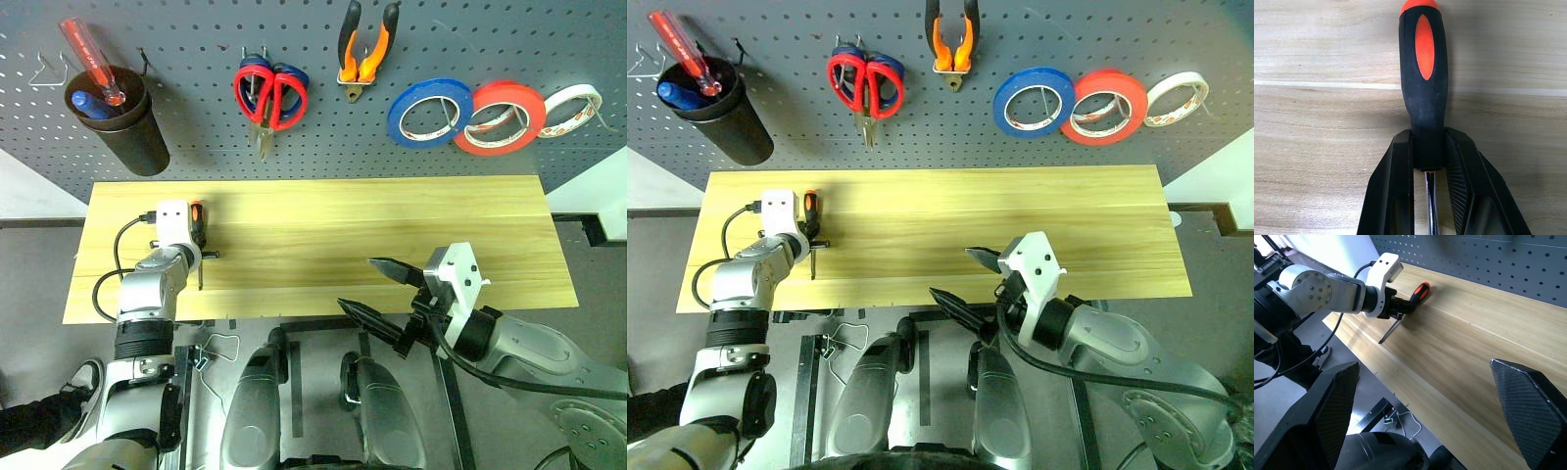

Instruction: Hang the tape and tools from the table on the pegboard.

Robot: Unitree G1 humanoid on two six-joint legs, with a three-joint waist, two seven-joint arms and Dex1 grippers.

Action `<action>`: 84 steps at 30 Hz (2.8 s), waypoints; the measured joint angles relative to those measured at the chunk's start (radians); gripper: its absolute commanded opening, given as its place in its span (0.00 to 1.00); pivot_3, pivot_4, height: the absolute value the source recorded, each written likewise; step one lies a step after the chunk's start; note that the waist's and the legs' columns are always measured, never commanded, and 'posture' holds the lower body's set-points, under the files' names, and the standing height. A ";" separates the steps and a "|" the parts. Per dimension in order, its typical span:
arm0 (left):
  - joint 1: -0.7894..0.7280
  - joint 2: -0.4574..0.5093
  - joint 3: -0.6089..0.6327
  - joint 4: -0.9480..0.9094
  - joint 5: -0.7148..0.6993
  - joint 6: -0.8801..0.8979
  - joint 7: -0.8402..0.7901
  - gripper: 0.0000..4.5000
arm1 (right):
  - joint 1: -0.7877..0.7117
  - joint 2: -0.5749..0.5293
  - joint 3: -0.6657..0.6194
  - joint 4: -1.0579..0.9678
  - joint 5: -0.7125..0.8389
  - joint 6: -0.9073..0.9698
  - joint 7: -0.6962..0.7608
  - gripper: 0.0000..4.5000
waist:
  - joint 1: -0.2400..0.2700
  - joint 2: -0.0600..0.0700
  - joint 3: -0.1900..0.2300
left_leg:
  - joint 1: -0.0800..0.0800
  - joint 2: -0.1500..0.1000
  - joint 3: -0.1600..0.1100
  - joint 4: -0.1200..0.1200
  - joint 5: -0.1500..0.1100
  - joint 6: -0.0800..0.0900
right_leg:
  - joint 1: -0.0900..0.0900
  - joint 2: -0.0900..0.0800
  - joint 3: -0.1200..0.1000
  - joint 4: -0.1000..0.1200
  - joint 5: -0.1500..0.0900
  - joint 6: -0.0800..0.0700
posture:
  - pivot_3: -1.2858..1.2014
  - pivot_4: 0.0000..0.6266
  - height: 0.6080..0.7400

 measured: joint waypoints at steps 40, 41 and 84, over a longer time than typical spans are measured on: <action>0.446 -0.015 -0.416 -0.596 0.396 -0.863 0.167 0.12 | -0.258 0.088 0.142 0.408 -0.388 -0.327 0.276 1.00 | 0.009 0.000 -0.160 | 0.007 -0.002 0.001 -0.002 0.005 -0.008 | 0.009 0.005 -0.006 -0.003 0.001 0.001 | 0.56 0.17 0.80; 0.447 -0.015 -0.410 -0.593 0.412 -0.929 0.186 0.12 | -0.266 0.094 0.143 0.419 -0.394 -0.335 0.284 1.00 | 0.013 0.000 -0.165 | 0.010 -0.002 0.002 -0.002 0.004 -0.007 | 0.012 0.005 -0.006 -0.003 0.001 0.001 | 0.57 0.16 0.80; -0.261 0.157 -0.140 0.239 0.544 -1.404 0.478 0.12 | -0.178 0.065 0.098 0.303 -0.312 -0.178 0.351 1.00 | 0.025 0.002 -0.169 | 0.015 0.002 -0.003 0.014 0.000 0.002 | 0.019 0.005 -0.003 0.006 0.004 0.001 | 0.53 0.47 0.80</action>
